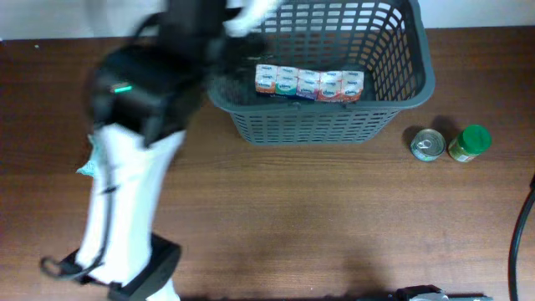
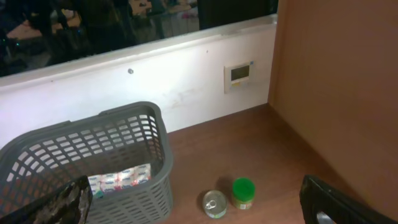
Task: Pack container
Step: 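Move the left gripper to the tan pouch and grasp it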
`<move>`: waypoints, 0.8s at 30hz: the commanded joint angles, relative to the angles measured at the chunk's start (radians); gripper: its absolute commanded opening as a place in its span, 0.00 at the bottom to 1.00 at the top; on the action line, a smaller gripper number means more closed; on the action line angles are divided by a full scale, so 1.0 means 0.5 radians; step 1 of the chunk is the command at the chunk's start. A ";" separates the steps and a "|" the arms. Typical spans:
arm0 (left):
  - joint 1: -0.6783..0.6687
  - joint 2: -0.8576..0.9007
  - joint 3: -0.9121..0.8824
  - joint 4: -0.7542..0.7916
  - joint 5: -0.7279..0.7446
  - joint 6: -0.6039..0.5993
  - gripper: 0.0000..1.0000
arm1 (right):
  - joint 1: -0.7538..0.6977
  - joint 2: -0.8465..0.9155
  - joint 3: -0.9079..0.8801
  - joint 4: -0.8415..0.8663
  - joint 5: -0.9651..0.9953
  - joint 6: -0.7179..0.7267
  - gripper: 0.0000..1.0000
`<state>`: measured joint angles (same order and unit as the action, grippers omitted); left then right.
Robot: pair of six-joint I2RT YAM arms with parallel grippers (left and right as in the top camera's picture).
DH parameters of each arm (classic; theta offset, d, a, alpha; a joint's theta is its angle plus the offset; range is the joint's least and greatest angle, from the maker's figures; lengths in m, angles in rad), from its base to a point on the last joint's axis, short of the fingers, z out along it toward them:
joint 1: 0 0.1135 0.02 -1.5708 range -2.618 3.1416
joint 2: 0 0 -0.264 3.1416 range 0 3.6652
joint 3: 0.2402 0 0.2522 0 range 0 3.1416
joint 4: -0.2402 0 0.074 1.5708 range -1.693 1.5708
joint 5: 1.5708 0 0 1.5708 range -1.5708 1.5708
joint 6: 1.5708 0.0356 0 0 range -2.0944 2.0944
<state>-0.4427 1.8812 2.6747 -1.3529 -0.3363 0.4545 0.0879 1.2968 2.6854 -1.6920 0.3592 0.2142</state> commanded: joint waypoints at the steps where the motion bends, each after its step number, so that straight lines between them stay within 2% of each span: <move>1: 0.317 0.069 -0.037 -0.246 -0.186 -0.558 0.99 | 0.003 -0.002 -0.001 -0.012 0.031 0.024 0.99; 5: 0.776 0.117 -0.164 -0.436 0.265 -0.630 0.99 | 0.003 -0.002 -0.001 -0.012 0.031 0.024 0.99; 10: 1.144 0.231 -0.591 -0.422 0.407 -0.790 0.99 | 0.003 -0.002 -0.001 -0.012 0.031 0.024 0.99; 11: 1.216 0.276 -0.804 -0.343 0.497 -0.789 0.99 | 0.003 -0.002 -0.001 -0.012 0.031 0.024 0.99; 13: 1.267 0.339 -1.020 -0.214 0.706 -0.788 0.99 | 0.003 -0.002 -0.001 -0.012 0.031 0.024 0.99; 15: 1.296 0.407 -1.231 -0.069 0.779 -0.789 0.99 | 0.003 -0.002 -0.001 -0.012 0.031 0.024 0.99; 17: 1.302 0.526 -1.477 0.112 0.795 -0.789 0.99 | 0.003 -0.002 -0.001 -0.012 0.031 0.024 0.99; 19: 1.300 0.628 -1.611 0.167 0.793 -0.789 1.00 | 0.003 -0.002 -0.001 -0.012 0.031 0.024 0.99; 24: 1.315 0.787 -1.710 0.291 0.696 -0.789 0.99 | 0.003 -0.002 -0.001 -0.012 0.031 0.024 0.99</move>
<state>0.2035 2.2517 1.8233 -1.2331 0.0257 0.0692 0.0879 1.2968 2.6850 -1.6920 0.3588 0.2142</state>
